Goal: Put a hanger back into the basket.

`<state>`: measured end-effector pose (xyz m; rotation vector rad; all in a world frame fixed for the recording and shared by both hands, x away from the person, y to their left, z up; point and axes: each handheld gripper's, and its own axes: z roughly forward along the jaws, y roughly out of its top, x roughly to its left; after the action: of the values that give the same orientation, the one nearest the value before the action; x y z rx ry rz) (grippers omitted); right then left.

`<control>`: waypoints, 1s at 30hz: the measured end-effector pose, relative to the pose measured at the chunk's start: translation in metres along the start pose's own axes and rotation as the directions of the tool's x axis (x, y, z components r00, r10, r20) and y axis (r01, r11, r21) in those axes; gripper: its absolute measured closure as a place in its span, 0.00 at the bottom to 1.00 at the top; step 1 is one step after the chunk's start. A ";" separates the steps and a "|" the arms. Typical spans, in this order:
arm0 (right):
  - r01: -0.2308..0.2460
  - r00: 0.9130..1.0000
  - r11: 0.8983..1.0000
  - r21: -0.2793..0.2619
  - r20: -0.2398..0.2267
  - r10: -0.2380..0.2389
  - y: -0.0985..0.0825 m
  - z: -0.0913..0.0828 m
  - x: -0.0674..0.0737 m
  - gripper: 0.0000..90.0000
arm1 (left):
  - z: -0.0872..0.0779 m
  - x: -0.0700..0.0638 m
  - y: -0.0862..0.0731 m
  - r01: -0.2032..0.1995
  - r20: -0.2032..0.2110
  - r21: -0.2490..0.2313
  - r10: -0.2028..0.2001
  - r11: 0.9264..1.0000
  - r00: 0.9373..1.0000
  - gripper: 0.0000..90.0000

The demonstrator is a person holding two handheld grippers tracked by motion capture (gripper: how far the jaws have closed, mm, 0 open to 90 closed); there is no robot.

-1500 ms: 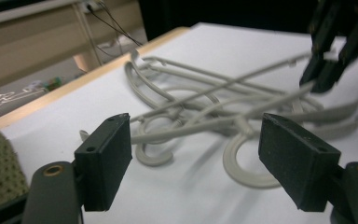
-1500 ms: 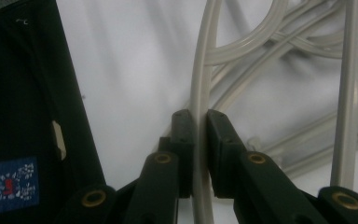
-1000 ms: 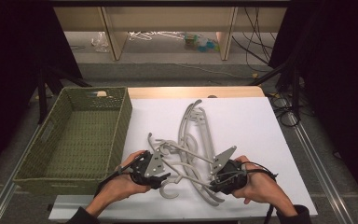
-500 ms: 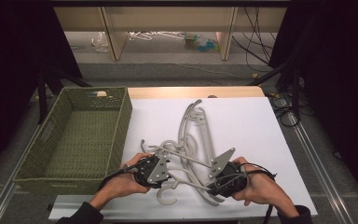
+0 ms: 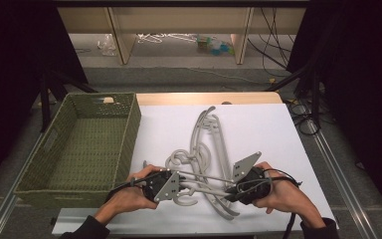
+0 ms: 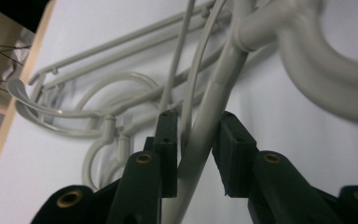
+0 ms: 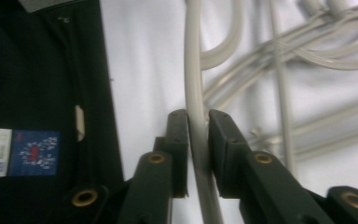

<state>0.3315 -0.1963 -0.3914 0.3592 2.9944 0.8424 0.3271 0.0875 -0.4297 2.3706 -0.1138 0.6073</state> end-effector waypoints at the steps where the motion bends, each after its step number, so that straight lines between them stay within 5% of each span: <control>1: -0.009 1.000 1.000 -0.007 0.008 0.009 -0.002 -0.001 -0.002 0.84 | -0.001 -0.001 0.002 -0.003 -0.001 -0.007 0.003 1.000 1.000 0.82; 5: -0.037 0.999 0.998 -0.058 0.035 0.039 -0.007 -0.010 -0.011 0.77 | -0.006 0.000 0.009 -0.018 0.001 -0.031 0.018 0.999 1.000 0.85; 11: -0.067 0.987 0.988 -0.140 0.135 0.086 -0.005 -0.020 -0.015 0.55 | -0.010 0.009 0.012 0.019 -0.028 -0.066 -0.020 0.998 0.999 0.88; 13: -0.088 0.972 0.979 -0.182 0.199 0.124 -0.002 -0.021 -0.017 0.49 | -0.012 0.013 0.012 0.048 -0.038 -0.058 -0.050 0.997 0.998 0.88; 16: -0.144 0.944 0.950 -0.276 0.250 0.216 0.001 -0.031 -0.018 0.40 | -0.018 0.019 0.010 0.136 -0.053 -0.052 -0.139 0.989 0.989 0.88; 18: -0.166 0.931 0.925 -0.341 0.255 0.261 0.003 -0.040 -0.017 0.37 | -0.022 0.025 0.009 0.215 -0.057 -0.062 -0.218 0.975 0.974 0.88; 20: -0.178 0.924 0.897 -0.405 0.245 0.294 0.004 -0.044 -0.015 0.36 | -0.026 0.030 0.008 0.293 -0.057 -0.077 -0.297 0.953 0.953 0.88; 26: -0.176 0.930 0.887 -0.428 0.223 0.292 0.007 -0.037 -0.003 0.30 | -0.038 0.044 0.000 0.493 -0.049 -0.082 -0.498 0.866 0.866 0.88; 29: -0.171 0.935 0.885 -0.433 0.211 0.284 0.004 -0.028 0.002 0.30 | -0.043 0.048 -0.005 0.579 -0.035 -0.125 -0.587 0.805 0.809 0.88; 30: -0.174 0.934 0.883 -0.435 0.210 0.287 0.002 -0.023 0.004 0.30 | -0.046 0.050 -0.007 0.597 -0.035 -0.131 -0.606 0.791 0.795 0.88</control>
<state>0.3263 -0.2061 -0.3706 0.7581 2.4691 1.2928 0.3548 0.1260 -0.3807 2.0955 0.6134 0.3579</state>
